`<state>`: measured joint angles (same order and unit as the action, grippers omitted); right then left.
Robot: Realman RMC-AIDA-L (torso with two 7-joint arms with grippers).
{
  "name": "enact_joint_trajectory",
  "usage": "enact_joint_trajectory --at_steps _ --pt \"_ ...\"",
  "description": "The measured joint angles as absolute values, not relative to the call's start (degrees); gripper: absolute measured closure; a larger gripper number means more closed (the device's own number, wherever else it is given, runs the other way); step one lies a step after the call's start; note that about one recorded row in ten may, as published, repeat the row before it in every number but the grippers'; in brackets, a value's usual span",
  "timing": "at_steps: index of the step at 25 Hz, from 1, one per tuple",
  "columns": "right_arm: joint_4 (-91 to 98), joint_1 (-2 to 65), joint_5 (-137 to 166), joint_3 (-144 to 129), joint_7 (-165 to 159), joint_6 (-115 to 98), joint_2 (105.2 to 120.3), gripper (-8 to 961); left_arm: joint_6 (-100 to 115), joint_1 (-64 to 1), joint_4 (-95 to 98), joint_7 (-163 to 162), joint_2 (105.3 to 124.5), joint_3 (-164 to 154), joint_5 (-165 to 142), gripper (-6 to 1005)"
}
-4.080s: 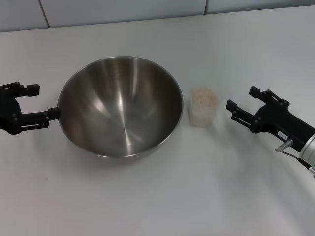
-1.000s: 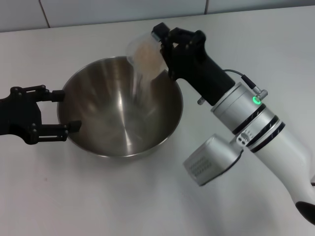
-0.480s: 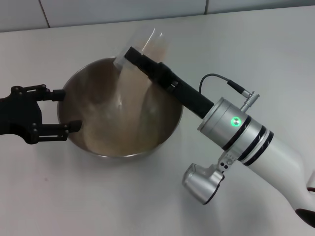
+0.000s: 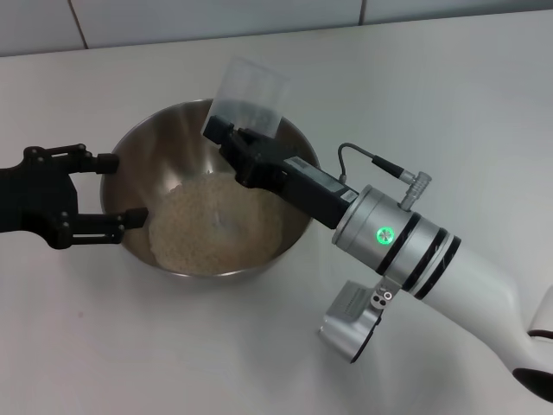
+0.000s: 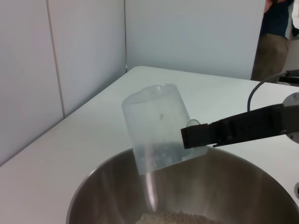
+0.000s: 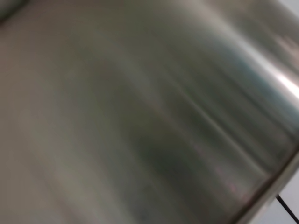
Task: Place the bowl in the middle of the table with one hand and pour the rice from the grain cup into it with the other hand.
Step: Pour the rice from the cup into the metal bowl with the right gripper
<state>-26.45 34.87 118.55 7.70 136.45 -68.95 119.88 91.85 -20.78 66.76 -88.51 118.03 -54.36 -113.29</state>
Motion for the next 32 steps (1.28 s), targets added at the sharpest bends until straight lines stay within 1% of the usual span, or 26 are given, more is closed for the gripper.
enact_joint_trajectory --at_steps 7,11,14,20,23,25,26,27,30,31,32 --pt "-26.62 34.73 120.09 8.29 135.80 -68.61 119.88 941 92.11 -20.94 66.76 -88.53 118.04 -54.41 -113.29 175" --pt "-33.00 32.21 119.69 13.27 121.96 -69.01 119.89 941 92.22 -21.02 66.99 -88.60 118.03 -54.40 -113.30 175" --pt "-31.84 32.00 119.76 12.35 121.21 -68.88 119.88 940 92.34 -21.25 67.03 -88.77 118.03 -54.41 -113.29 175" --pt "-28.92 31.94 119.82 10.12 138.00 -67.45 119.88 942 92.82 -21.82 66.92 -89.01 118.03 -54.40 -113.29 175" --pt "-30.33 31.82 119.60 10.33 138.69 -67.78 119.88 941 92.82 -21.89 67.04 -89.06 118.04 -54.40 -113.29 175" --pt "-33.74 31.29 118.50 11.45 133.32 -68.25 119.88 940 92.82 -21.90 67.05 -89.07 118.04 -54.41 -113.29 175" --pt "-37.25 30.34 117.86 13.27 123.29 -69.34 119.89 940 92.85 -21.89 67.06 -89.08 118.04 -54.40 -113.29 175" --pt "-37.25 30.34 117.86 13.27 123.29 -69.34 119.89 940 92.86 -21.87 67.07 -89.08 118.04 -54.40 -113.29 175" --pt "-40.08 28.80 116.83 15.83 104.88 -71.06 119.88 940 92.90 -21.79 67.08 -89.09 118.04 -54.41 -113.29 175" --pt "-41.11 27.59 115.44 17.06 93.93 -72.57 119.88 941 92.90 -21.73 67.10 -89.11 118.03 -54.40 -113.27 175" --pt "-41.11 27.59 115.44 17.06 93.93 -72.57 119.88 941 92.90 -21.73 67.10 -89.11 118.03 -54.40 -113.27 175"
